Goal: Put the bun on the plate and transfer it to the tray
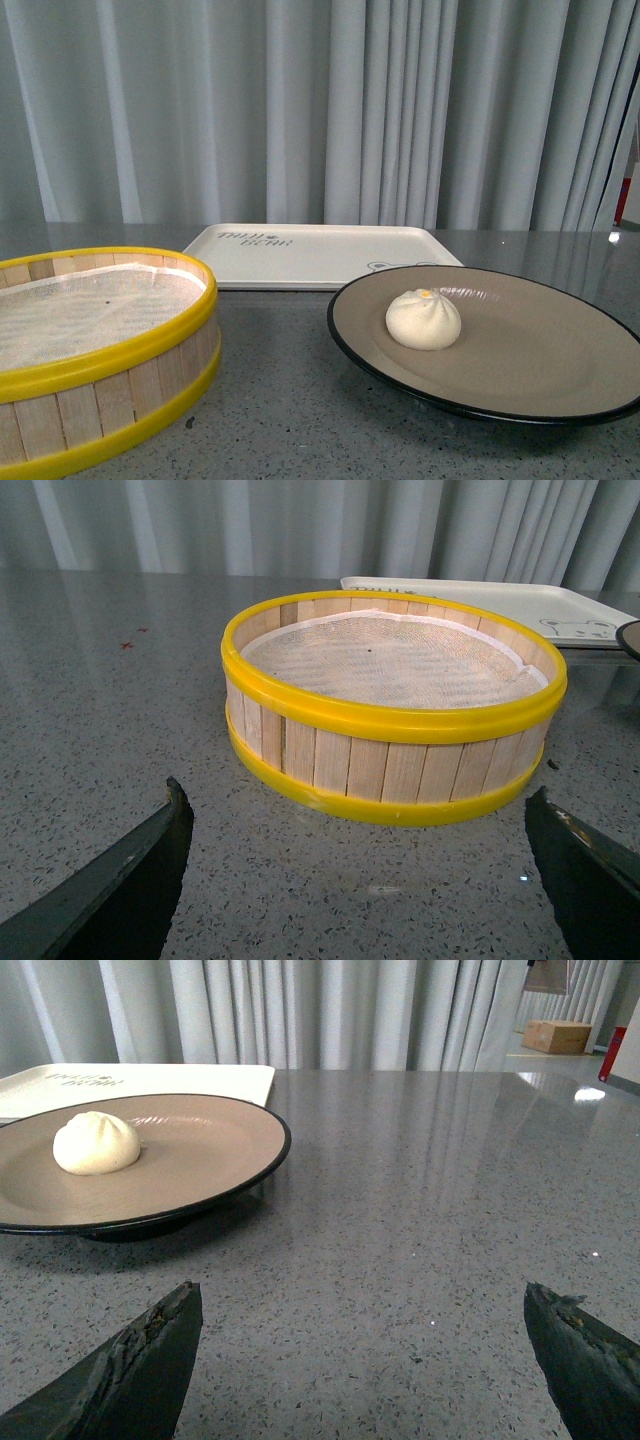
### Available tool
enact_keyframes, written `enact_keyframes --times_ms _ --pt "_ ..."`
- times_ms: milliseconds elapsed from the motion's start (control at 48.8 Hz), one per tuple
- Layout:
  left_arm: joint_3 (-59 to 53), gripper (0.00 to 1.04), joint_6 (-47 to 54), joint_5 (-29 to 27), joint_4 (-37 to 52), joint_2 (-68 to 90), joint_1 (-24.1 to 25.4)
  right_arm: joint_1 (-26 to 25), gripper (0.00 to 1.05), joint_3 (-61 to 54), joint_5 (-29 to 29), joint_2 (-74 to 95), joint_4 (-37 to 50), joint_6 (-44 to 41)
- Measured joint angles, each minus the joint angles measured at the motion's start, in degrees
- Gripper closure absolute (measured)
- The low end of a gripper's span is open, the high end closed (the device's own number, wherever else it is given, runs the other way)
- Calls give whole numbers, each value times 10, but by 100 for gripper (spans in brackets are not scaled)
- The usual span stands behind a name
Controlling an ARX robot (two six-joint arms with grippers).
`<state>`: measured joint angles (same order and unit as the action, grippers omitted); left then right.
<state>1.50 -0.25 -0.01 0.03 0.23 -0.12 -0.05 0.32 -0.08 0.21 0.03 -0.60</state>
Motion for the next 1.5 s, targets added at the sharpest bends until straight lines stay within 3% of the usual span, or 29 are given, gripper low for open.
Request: enact_keyframes --times_ms 225,266,287,348,430,594,676,758,963,1270,1496 --pt "0 7 0 0 0 0 0 0 8 0 0 0 0 0" --pt "0 7 0 0 0 0 0 12 8 7 42 10 -22 25" --pt "0 7 0 0 0 0 0 28 8 21 95 33 -47 50" --pt "0 7 0 -1 0 0 0 49 8 46 169 92 -40 98" --pt "0 7 0 0 0 0 0 60 8 95 157 172 -19 84" --pt "0 7 0 0 0 0 0 77 8 194 51 256 -70 -56" --pt "0 7 0 0 0 0 0 82 8 253 -7 293 -156 -194" --pt "0 7 0 0 0 0 0 78 8 296 -37 323 -211 -322" --pt "0 7 0 0 0 0 0 74 8 341 -95 414 -223 -601" --pt "0 7 0 0 0 0 0 102 8 402 -143 549 -197 -771" --pt "0 7 0 0 0 0 0 125 8 413 -147 605 -177 -803"
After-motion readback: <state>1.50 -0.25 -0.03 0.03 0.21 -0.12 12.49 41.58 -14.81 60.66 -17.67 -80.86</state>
